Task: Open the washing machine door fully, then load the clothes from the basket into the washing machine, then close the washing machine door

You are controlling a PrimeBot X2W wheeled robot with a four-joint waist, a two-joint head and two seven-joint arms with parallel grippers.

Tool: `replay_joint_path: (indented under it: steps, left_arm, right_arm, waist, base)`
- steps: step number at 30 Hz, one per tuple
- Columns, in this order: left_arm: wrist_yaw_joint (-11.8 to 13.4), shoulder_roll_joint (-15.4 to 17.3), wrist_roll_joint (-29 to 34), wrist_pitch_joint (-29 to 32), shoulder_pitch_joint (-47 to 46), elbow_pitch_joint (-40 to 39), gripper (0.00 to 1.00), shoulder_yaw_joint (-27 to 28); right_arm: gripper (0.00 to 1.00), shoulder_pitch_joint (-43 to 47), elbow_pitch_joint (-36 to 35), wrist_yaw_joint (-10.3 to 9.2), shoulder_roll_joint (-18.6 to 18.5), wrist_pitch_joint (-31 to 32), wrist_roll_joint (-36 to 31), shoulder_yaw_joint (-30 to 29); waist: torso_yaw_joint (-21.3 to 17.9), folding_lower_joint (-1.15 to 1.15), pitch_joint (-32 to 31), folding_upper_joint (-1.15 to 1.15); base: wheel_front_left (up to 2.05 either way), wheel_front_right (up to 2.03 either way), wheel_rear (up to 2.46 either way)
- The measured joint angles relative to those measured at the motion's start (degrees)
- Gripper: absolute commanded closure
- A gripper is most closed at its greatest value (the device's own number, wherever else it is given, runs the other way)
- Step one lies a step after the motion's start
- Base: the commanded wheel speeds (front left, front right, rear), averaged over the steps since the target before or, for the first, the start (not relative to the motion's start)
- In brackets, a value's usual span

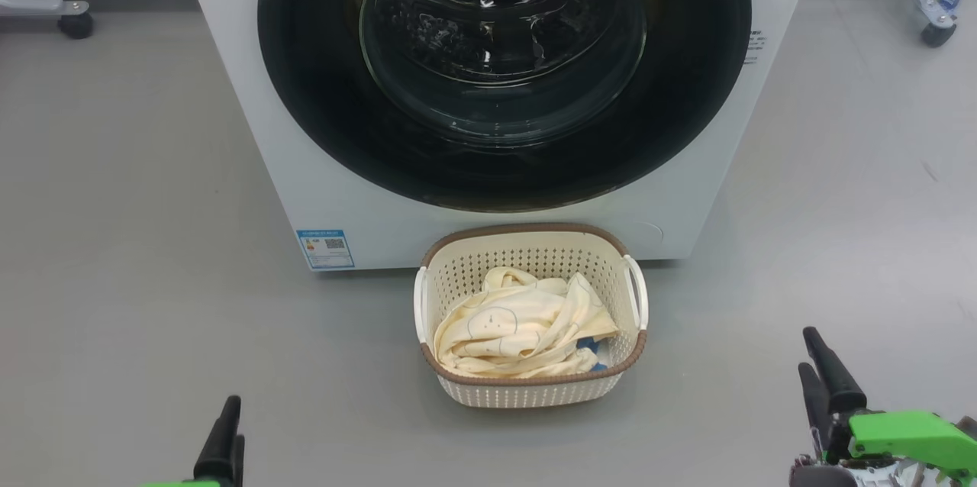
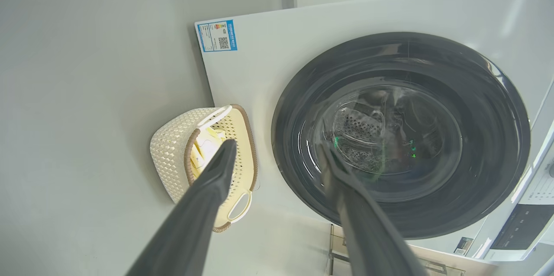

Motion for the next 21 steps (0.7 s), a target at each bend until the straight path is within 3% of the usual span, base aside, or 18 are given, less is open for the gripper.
replay_joint_path:
  steps: [21]
  left_arm:
    - [0.0, 0.1, 15.9, -3.5, 0.1, -3.4, 0.00, -1.5]
  right_arm:
    - [0.00, -0.1, -4.2, 0.00, -1.6, -3.1, -22.4, 3.7]
  waist:
    - [0.1, 0.00, 0.0, 0.00]
  base:
    - [0.00, 0.00, 0.00]
